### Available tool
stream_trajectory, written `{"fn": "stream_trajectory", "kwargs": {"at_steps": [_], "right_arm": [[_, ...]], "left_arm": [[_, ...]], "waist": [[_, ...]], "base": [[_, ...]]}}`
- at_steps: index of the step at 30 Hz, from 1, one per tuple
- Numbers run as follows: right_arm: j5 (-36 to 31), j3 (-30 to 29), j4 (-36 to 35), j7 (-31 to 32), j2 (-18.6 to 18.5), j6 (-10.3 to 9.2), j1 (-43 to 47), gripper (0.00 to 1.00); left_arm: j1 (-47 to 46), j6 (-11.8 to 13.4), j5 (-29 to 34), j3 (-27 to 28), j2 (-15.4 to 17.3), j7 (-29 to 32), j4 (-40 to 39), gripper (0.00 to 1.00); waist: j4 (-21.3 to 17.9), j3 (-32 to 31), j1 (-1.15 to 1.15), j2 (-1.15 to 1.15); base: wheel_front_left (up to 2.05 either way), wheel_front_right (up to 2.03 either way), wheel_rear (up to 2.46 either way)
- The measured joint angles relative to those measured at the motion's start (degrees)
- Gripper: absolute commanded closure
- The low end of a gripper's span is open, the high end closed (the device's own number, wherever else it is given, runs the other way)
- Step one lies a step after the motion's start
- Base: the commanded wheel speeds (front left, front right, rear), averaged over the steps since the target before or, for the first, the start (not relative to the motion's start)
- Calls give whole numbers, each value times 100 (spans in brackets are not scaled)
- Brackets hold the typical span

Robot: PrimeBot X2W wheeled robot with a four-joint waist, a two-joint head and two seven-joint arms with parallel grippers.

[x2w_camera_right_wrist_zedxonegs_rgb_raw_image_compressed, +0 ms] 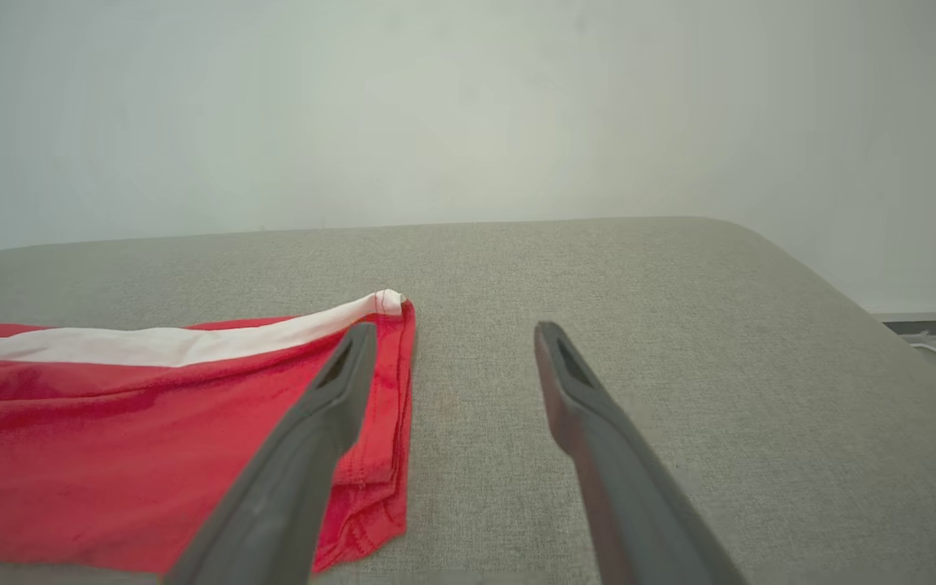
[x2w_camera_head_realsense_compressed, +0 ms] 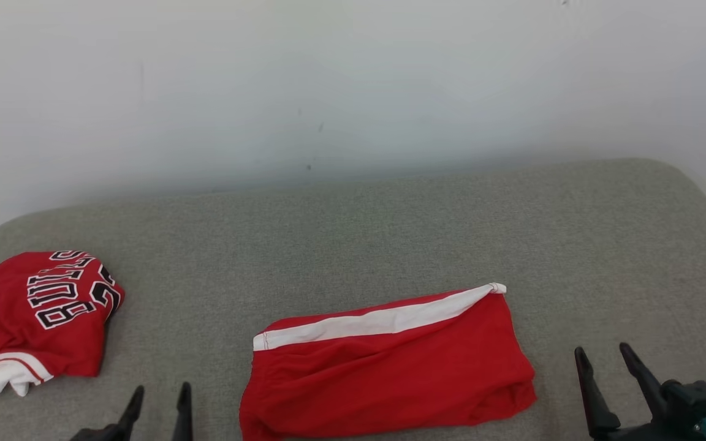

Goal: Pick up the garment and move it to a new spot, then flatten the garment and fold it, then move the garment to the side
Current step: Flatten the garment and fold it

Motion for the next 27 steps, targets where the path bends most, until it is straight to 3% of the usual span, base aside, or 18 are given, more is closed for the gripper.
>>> {"fn": "stream_trajectory", "kwargs": {"at_steps": [16, 27], "right_arm": [[152, 345, 676, 508, 244, 157, -257, 0], [200, 456, 1360, 700, 494, 266, -817, 0]], "left_arm": [[-206, -461, 19, -552, -268, 376, 245, 0], [-372, -434, 37, -511, -283, 367, 272, 0]], "waist": [[184, 158, 0, 0], [190, 241, 1, 0]], "base": [[0, 0, 0], [0, 0, 0]]}}
